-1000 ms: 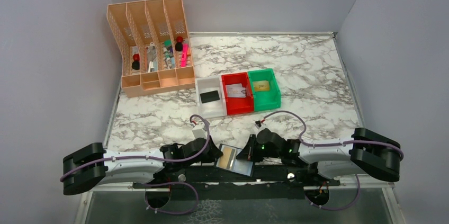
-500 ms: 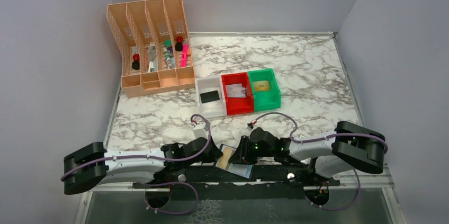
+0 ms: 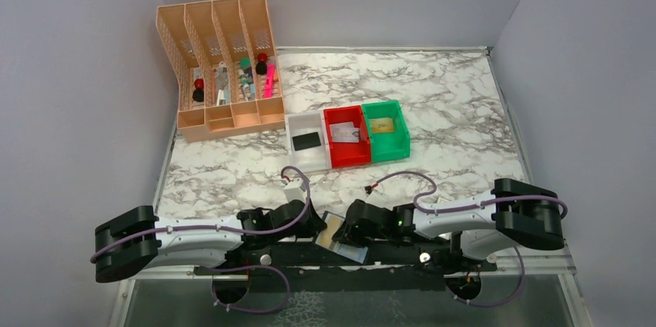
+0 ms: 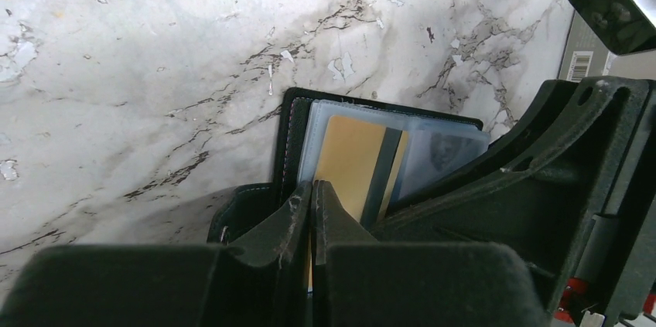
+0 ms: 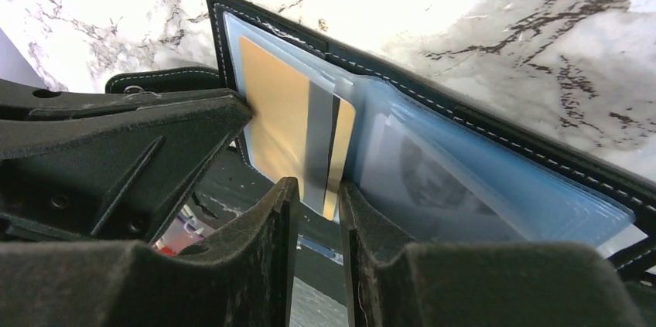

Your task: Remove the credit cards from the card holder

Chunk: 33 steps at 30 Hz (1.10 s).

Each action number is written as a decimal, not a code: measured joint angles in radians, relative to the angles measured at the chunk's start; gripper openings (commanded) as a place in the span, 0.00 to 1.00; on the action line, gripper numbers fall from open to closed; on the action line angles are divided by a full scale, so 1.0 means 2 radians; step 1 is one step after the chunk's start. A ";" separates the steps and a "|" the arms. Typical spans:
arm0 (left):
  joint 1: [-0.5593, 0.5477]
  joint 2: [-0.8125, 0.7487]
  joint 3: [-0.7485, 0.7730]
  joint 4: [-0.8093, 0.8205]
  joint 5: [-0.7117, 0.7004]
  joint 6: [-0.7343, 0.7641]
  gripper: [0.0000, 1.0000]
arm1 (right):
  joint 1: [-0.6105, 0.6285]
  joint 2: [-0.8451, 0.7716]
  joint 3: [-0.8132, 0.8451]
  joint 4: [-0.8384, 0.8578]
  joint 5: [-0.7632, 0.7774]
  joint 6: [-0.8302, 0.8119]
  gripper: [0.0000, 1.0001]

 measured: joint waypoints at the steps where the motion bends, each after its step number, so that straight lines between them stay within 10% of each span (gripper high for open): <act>1: 0.000 0.000 0.001 -0.001 0.000 0.001 0.07 | 0.001 0.007 0.004 -0.002 0.000 0.002 0.27; 12: 0.000 -0.003 0.002 -0.008 -0.006 0.003 0.06 | 0.002 0.008 -0.033 0.063 0.001 0.002 0.01; 33: -0.003 -0.083 -0.016 -0.062 -0.023 -0.005 0.01 | -0.130 0.023 0.011 0.097 -0.076 -0.264 0.01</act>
